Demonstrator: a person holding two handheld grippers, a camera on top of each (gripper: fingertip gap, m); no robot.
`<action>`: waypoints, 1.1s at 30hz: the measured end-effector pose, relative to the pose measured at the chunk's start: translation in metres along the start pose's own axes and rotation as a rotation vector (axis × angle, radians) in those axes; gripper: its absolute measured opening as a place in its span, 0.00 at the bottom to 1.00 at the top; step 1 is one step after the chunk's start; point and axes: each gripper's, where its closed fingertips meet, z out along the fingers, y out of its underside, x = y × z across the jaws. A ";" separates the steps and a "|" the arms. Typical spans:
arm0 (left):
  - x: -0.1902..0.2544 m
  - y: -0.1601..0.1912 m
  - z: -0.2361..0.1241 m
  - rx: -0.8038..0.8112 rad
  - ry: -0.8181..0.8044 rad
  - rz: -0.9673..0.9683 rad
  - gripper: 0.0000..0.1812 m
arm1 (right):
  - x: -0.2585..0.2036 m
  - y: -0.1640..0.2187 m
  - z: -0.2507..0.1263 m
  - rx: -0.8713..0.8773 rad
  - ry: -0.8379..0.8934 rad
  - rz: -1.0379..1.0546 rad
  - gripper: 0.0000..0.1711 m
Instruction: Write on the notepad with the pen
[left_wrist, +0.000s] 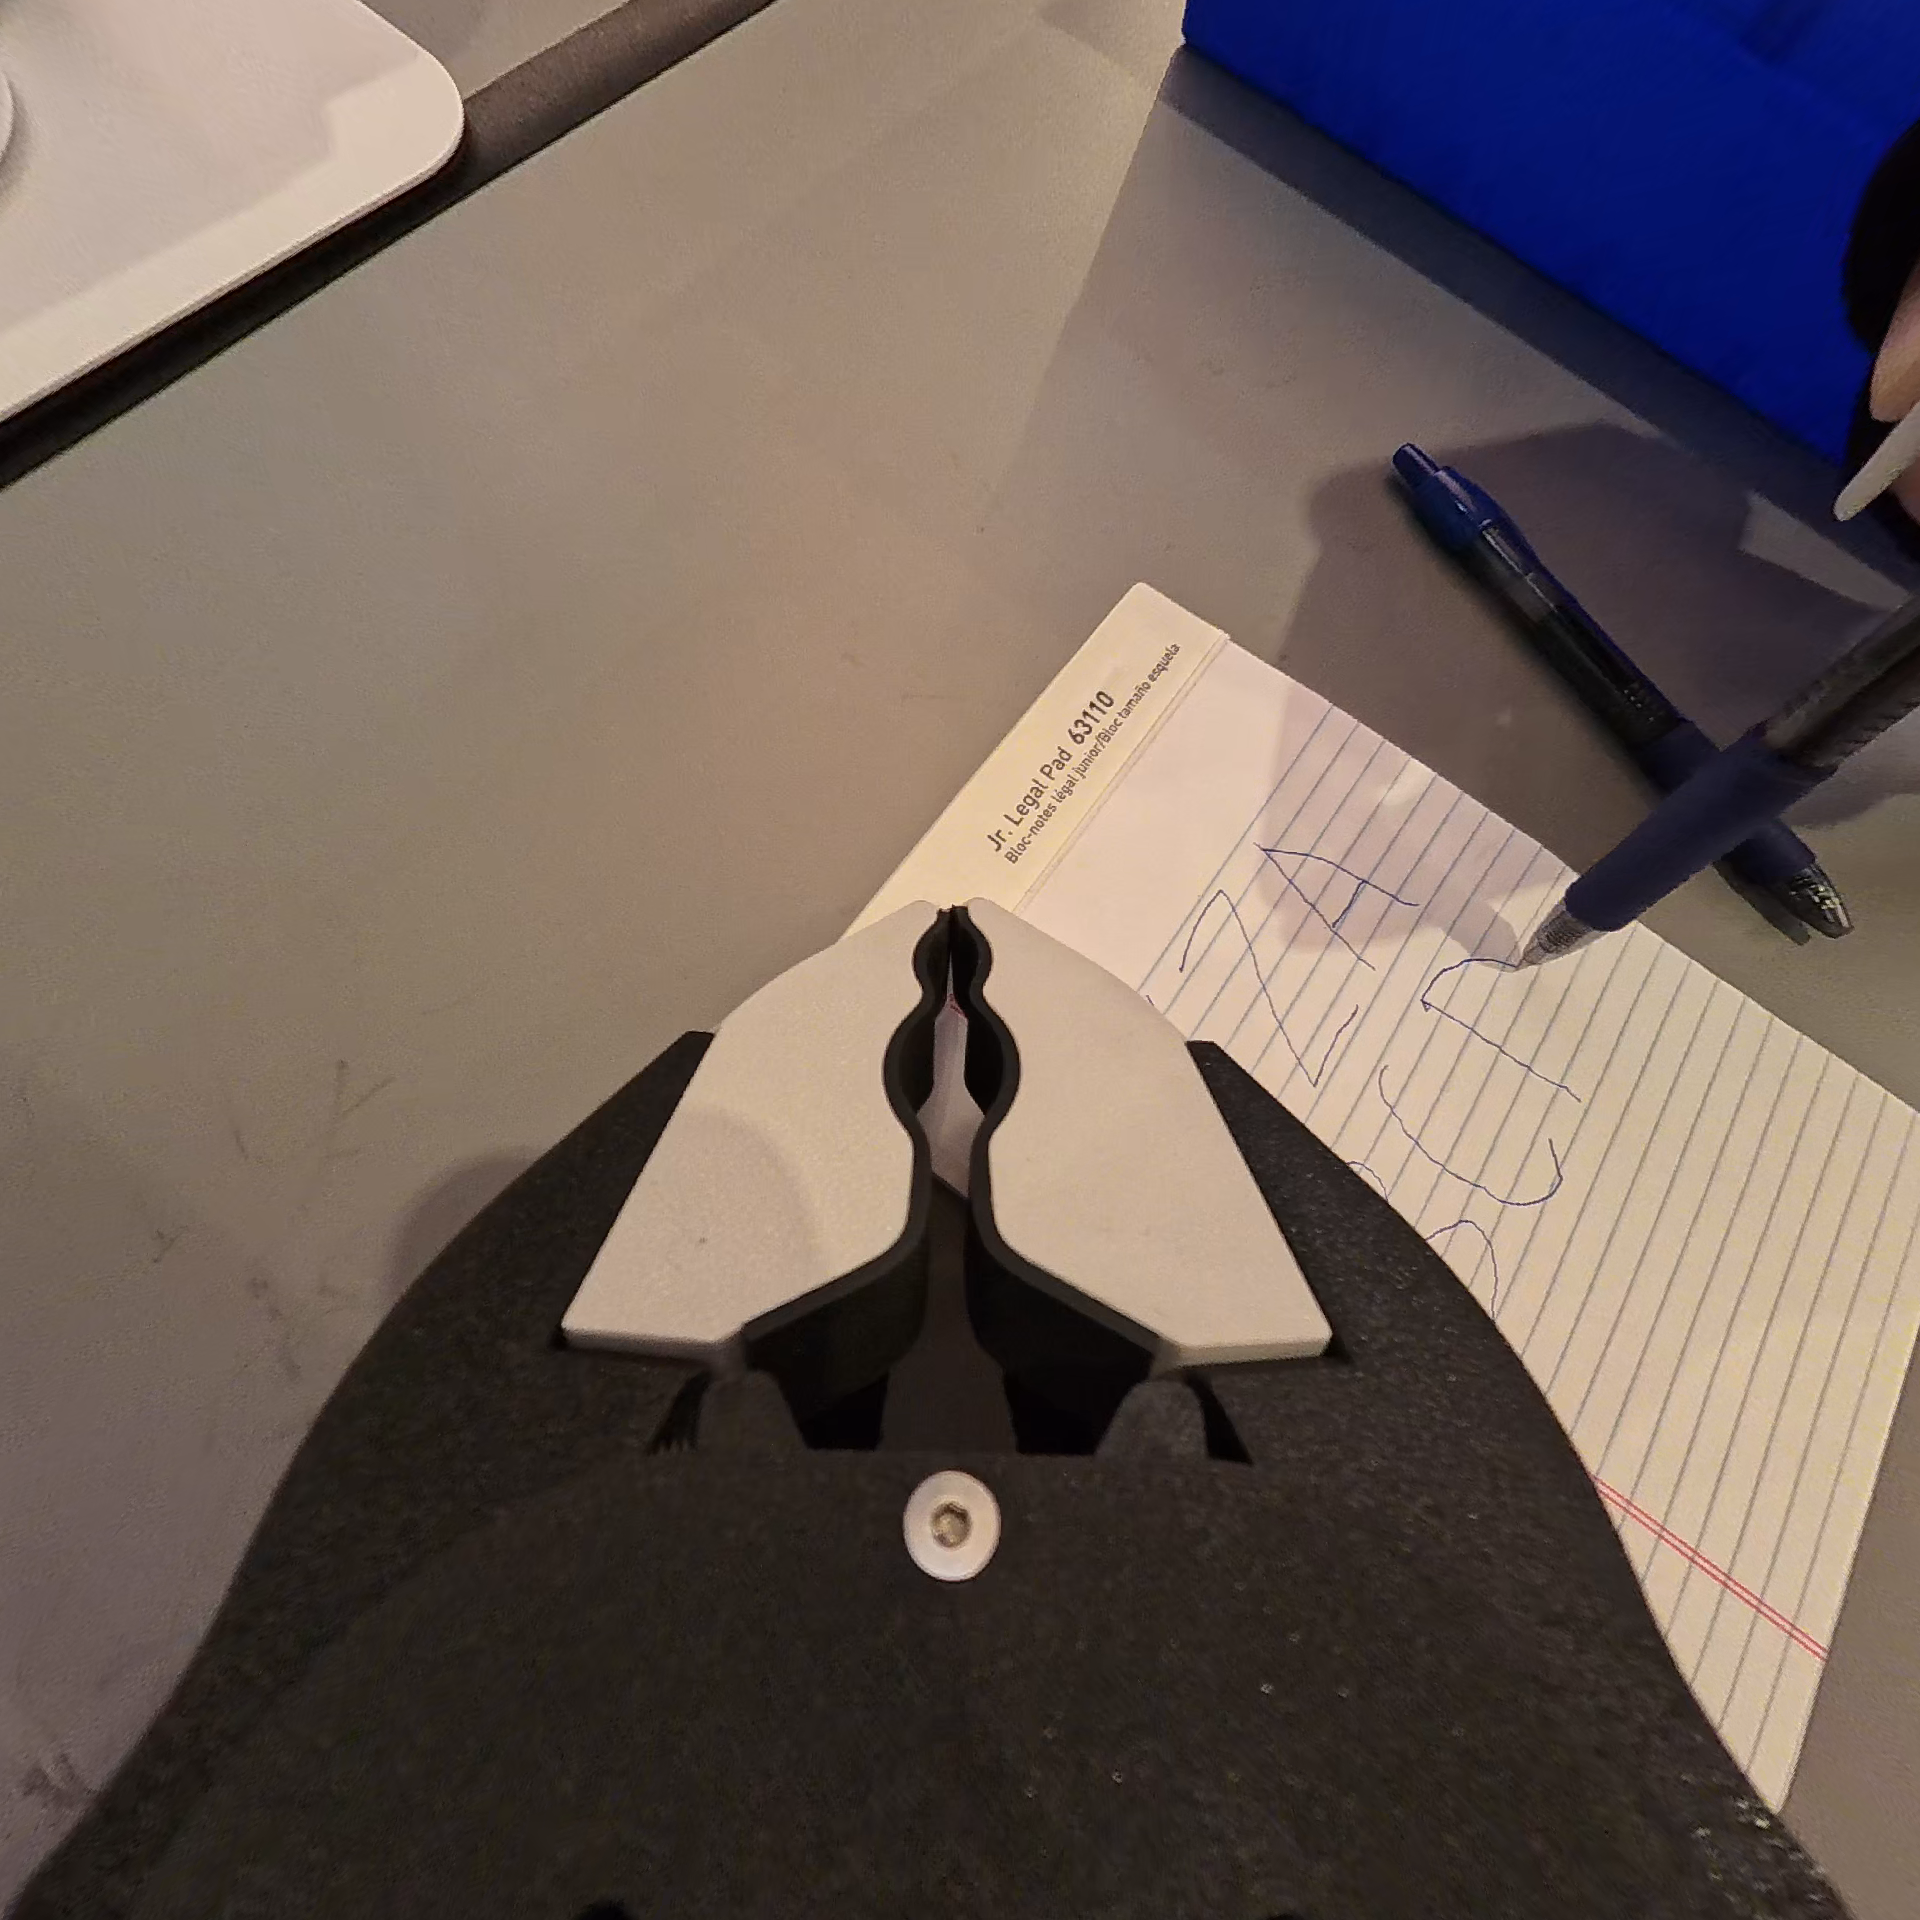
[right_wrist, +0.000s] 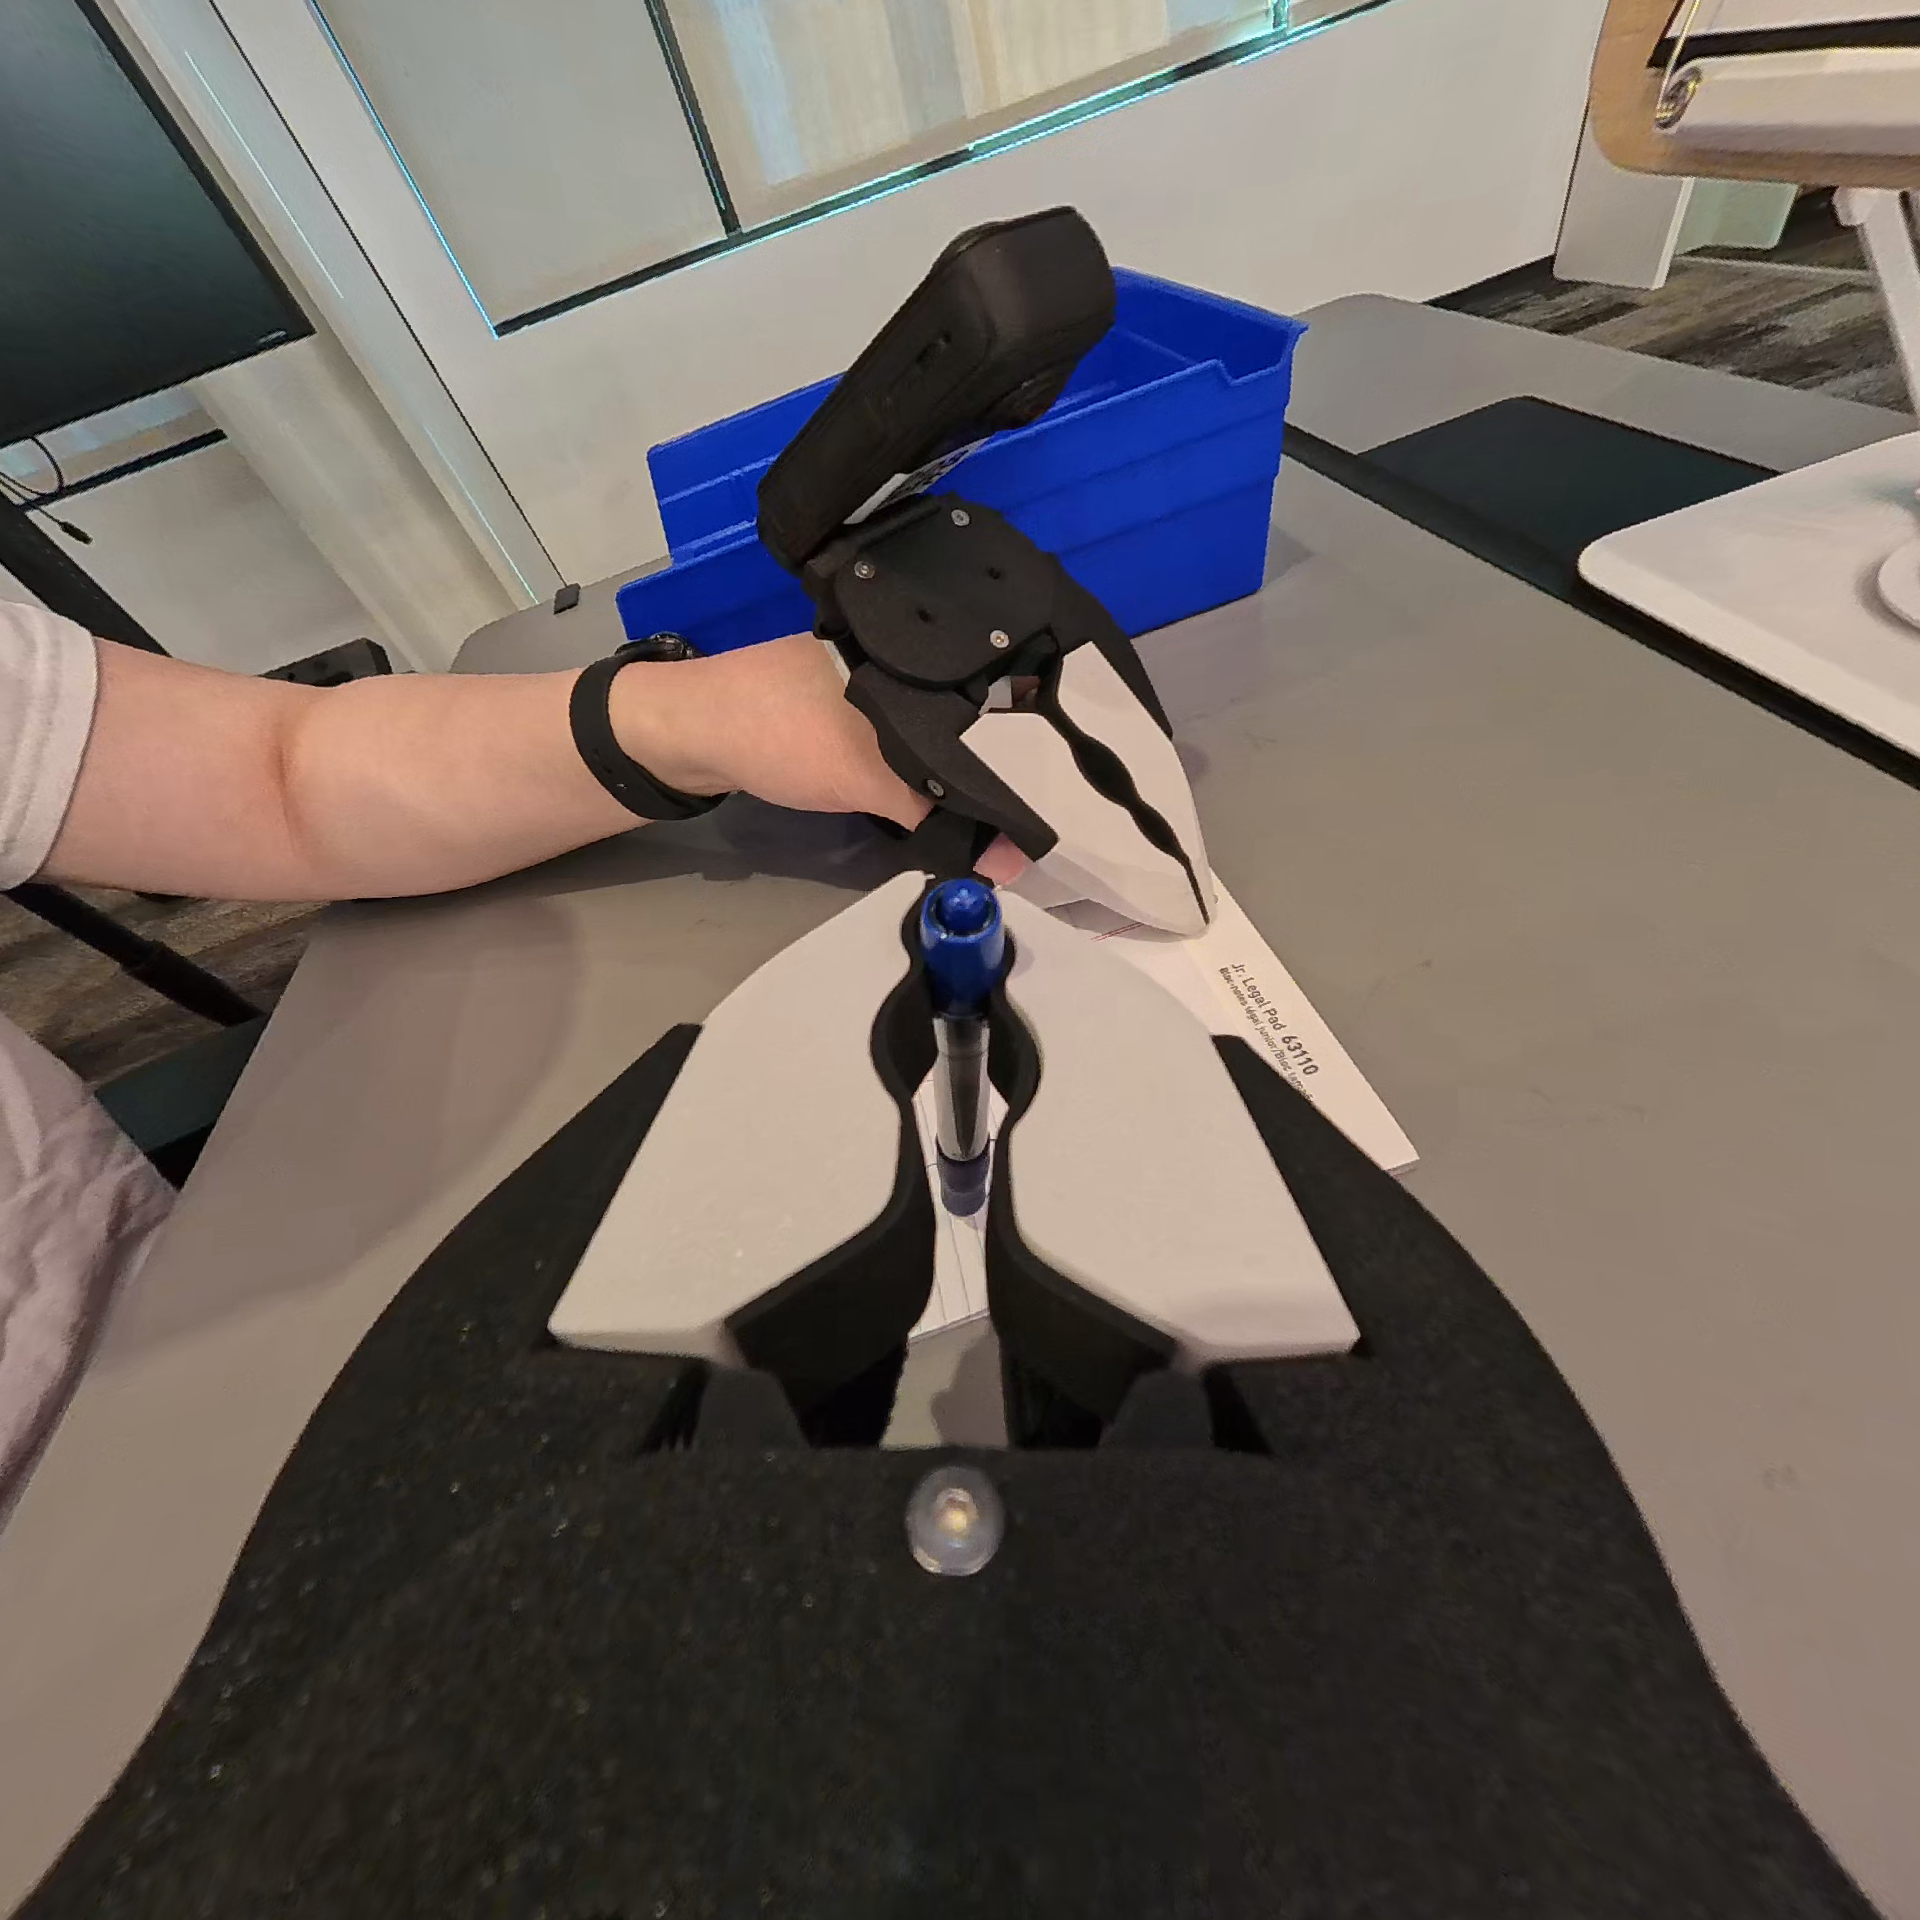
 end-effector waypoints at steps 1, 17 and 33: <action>0.000 0.000 0.000 0.000 0.000 0.000 0.00 | -0.001 0.000 0.000 -0.002 -0.004 0.000 0.03; 0.000 0.000 0.000 0.000 0.001 0.002 0.00 | -0.015 0.002 0.010 0.000 -0.084 0.012 0.03; 0.000 0.000 0.000 0.000 0.002 0.002 0.00 | -0.022 0.002 0.016 0.016 -0.123 0.022 0.03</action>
